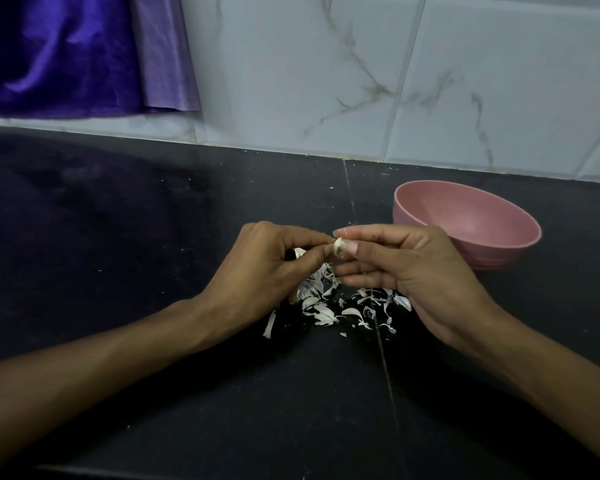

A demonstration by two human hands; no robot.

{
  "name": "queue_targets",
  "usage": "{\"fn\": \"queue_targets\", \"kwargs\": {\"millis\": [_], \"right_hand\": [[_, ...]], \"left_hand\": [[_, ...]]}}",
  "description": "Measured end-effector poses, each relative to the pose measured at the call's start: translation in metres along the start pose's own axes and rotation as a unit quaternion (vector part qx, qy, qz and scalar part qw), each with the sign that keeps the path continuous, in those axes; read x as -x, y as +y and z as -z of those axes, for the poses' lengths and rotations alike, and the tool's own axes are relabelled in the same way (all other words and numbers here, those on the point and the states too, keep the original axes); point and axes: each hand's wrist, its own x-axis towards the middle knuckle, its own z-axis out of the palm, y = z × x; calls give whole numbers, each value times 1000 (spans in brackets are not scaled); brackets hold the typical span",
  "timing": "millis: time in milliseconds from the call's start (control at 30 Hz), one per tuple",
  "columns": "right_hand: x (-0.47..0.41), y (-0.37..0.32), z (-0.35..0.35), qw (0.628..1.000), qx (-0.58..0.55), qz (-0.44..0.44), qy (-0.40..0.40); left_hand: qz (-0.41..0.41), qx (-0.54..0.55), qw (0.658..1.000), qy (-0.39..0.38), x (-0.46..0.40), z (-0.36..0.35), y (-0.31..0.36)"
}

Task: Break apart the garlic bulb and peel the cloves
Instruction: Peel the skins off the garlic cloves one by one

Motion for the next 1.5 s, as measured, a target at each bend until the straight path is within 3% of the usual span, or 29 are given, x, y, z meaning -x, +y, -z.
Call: {"fn": "queue_targets", "kwargs": {"millis": [633,1500], "right_hand": [[0,6,-6,998,26,55,20],[-1,1,-7,1000,-15,8,7]], "left_hand": [[-40,-48,998,22,0,-2,-2],[-44,-74,995,49,-2,-2,0]]}}
